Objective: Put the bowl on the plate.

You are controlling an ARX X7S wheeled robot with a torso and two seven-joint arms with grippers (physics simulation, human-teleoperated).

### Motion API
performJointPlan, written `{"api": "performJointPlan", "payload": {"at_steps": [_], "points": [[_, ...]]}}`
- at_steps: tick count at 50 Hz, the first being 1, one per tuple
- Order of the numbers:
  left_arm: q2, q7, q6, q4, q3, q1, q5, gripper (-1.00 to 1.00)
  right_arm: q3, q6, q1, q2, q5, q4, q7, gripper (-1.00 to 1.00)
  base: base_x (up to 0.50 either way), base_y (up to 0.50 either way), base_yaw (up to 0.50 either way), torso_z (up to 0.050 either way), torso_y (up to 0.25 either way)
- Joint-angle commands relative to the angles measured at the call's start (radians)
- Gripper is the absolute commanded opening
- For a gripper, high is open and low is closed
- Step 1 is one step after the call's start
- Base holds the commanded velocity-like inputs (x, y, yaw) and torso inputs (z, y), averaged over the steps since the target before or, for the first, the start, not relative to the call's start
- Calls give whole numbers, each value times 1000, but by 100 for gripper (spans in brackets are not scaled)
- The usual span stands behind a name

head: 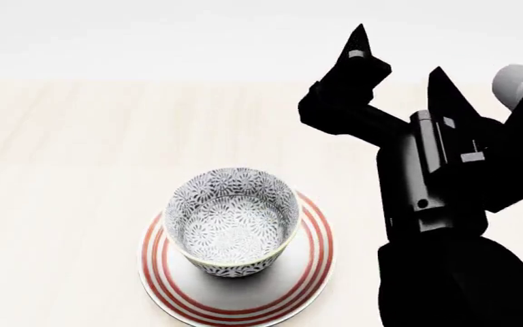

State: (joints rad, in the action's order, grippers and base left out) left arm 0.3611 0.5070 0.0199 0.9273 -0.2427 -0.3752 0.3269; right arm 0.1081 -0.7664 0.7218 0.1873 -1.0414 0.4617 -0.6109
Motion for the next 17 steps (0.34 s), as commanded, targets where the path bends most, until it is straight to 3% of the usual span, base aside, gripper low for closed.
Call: {"api": "performJointPlan", "payload": {"at_steps": [1,10,17], "points": [[9,-2,-5,73,30,-19,-43,100,119,-39,-98,96,-195,367,-133,100,0,0,0,0,0],[23,-14,-5,74,70,-7,-79,100,237,-8,-199,180,-313,510,-167,100,0,0,0,0,0],[31,-16,-2,59,84,3,-95,100,255,6,-232,190,-323,539,-162,100,0,0,0,0,0]]}}
